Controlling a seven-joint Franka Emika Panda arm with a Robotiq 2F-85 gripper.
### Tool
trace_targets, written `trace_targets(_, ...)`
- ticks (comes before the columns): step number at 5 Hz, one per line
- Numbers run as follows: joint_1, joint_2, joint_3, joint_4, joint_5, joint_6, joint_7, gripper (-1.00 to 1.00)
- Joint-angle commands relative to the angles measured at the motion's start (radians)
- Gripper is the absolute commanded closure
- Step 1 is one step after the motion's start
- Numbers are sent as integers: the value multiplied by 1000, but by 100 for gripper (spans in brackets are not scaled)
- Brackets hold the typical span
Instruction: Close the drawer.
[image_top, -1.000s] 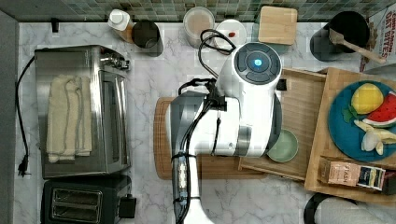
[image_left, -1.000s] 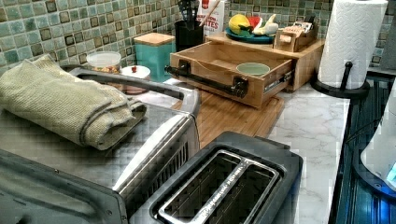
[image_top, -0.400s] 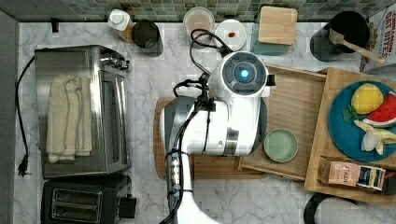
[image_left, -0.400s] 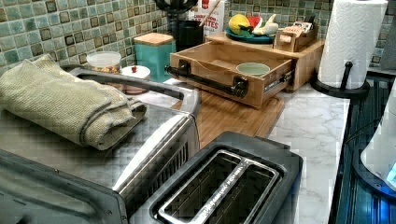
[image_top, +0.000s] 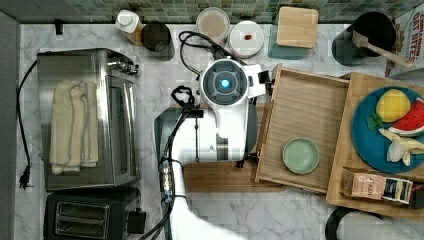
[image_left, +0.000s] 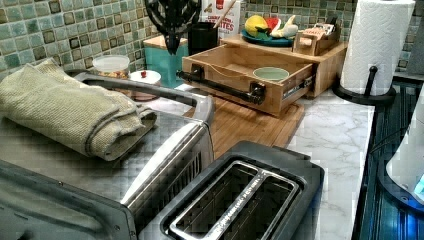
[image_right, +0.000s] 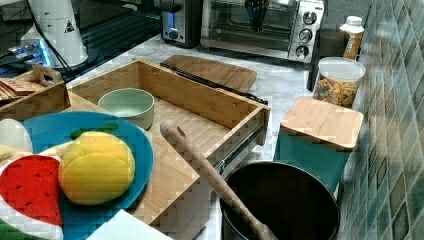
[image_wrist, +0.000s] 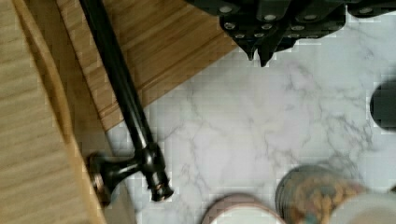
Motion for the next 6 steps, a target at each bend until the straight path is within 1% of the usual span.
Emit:
trace_targets(1,4,46,3,-39,-120,10,-168,100)
trace_targets(2,-17,83,0,-3,-110,-21,-245,100)
trace_targets(3,-17,91,-17,-58,-162,104,-243,100)
trace_targets(4,-10,98,-25,-48,-168,64,-246,100)
trace_targets(6,-12,102,-46,-111,-236,118,-193,100)
